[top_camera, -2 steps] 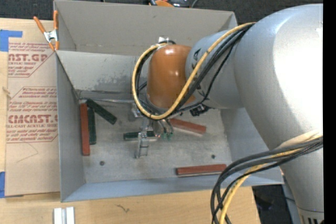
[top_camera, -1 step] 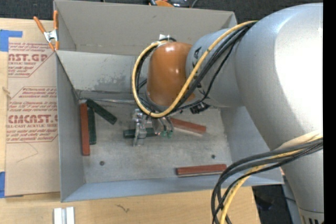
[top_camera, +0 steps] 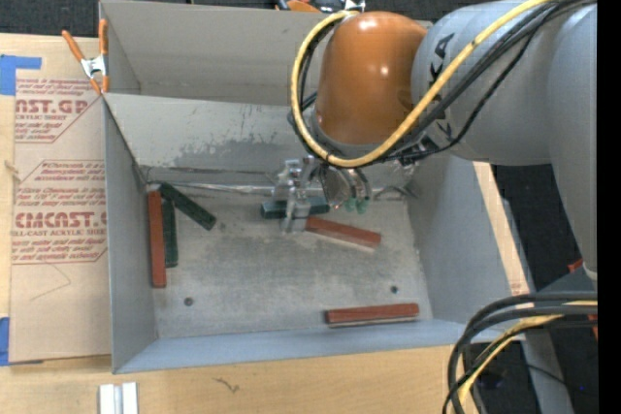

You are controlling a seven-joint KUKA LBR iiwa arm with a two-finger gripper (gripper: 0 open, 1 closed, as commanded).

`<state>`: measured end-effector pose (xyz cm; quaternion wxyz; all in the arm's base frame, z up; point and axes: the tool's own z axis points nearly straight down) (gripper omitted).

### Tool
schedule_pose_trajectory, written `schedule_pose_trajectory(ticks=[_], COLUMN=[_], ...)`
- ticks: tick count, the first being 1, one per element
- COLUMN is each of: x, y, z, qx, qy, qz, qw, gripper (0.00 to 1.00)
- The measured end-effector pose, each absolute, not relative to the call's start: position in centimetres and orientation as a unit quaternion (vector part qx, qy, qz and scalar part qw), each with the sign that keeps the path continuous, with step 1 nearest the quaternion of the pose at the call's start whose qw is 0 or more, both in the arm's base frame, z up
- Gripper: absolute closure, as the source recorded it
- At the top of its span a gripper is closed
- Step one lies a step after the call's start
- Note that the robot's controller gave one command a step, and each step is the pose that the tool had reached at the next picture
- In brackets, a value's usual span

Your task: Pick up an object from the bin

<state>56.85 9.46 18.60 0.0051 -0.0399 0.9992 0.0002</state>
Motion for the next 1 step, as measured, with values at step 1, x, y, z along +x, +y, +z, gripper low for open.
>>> schedule_pose_trajectory(ticks=[1], x=[57.76], y=[7.85], z=[22.56], qx=[-0.181], qy=[0.984], qz=[0.000], qw=[0.003], gripper=[1.00])
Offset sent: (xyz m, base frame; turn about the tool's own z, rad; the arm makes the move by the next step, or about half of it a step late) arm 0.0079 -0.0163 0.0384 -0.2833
